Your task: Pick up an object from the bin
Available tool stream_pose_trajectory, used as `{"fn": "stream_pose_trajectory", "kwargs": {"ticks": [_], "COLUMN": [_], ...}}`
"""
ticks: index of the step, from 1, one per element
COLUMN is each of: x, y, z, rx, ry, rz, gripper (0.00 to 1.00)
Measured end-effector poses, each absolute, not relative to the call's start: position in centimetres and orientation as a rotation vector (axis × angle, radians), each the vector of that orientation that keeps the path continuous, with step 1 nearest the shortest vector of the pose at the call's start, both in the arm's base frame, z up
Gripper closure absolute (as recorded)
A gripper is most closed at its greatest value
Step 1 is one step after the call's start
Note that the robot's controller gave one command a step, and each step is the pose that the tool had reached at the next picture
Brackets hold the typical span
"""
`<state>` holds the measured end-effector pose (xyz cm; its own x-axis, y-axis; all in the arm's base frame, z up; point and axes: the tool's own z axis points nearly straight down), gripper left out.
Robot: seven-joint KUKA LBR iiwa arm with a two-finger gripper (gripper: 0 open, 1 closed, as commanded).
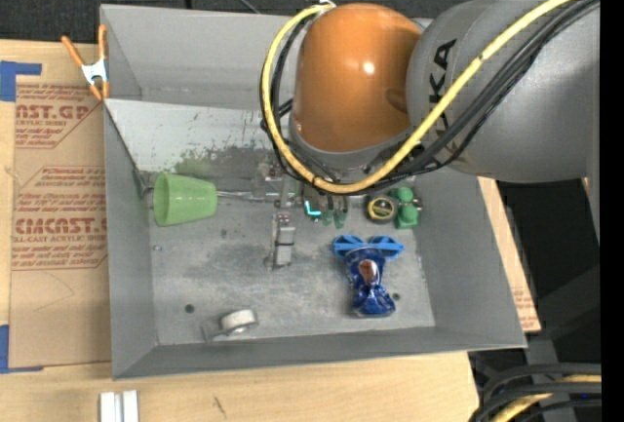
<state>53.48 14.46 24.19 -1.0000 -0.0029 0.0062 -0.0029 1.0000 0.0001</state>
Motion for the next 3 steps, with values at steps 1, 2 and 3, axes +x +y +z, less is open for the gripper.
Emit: {"fn": "stream_pose_trajectory", "kwargs": {"ticks": [1, 2, 3], "x": [52.3, 47.9, 48.3], "y": [6.1, 5.0, 4.9], "z": [19.1, 16.0, 19.3], "rx": [-0.094, 0.115, 0.167], "ry": [-3.135, -3.135, -3.141], "rz": [0.005, 0.001, -0.001], "gripper": [0.00, 0.00, 0.00]}}
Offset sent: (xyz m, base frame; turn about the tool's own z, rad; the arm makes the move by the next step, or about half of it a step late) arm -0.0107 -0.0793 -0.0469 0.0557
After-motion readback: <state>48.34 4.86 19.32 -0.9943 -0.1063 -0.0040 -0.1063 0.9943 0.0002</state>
